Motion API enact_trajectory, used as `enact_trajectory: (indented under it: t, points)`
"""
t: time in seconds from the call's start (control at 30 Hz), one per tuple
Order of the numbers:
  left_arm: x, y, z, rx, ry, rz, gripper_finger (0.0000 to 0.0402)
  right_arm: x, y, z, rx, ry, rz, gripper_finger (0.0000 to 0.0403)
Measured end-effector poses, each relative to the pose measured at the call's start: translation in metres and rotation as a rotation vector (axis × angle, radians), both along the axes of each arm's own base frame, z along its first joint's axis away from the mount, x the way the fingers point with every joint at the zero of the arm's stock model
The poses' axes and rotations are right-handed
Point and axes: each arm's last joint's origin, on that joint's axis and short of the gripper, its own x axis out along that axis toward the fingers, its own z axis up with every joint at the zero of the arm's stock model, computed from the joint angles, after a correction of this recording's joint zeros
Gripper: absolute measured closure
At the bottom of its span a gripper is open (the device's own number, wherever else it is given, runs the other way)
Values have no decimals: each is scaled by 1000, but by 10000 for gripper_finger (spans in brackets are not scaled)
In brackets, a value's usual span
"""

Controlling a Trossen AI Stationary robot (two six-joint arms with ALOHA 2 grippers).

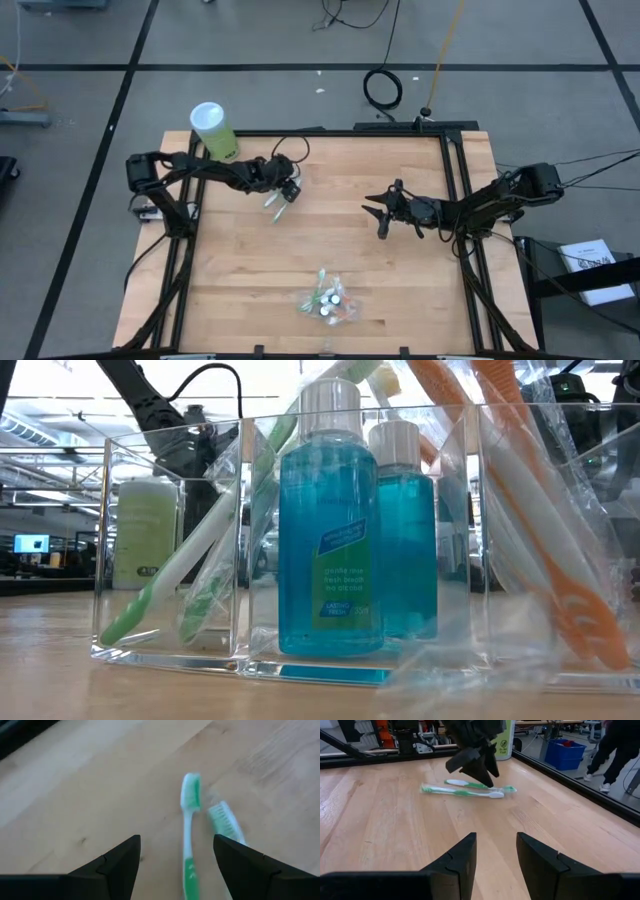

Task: Pick & Place toothbrushing station
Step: Put the green toothbrush into the transparent organizer

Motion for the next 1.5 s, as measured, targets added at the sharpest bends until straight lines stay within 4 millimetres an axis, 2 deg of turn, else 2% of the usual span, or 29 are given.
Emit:
enact_trajectory:
  t: [0.67, 1.0, 1.13, 1.27, 1.5]
  points:
    - [-5, 6, -1, 24, 40, 26, 147, 0, 0, 0, 3, -4, 0, 273]
    - [0, 7, -24, -12, 90, 34, 147, 0, 0, 0, 8, -6, -1, 273]
    - [1, 8, -25, -11, 71, 45, 152, 0, 0, 0, 10, -7, -2, 273]
    - [5, 10, -23, -13, 15, 32, 193, 0, 0, 0, 10, -7, -2, 273]
    - [4, 10, -24, -74, 7, -2, 319, 0, 0, 0, 10, -7, -1, 273]
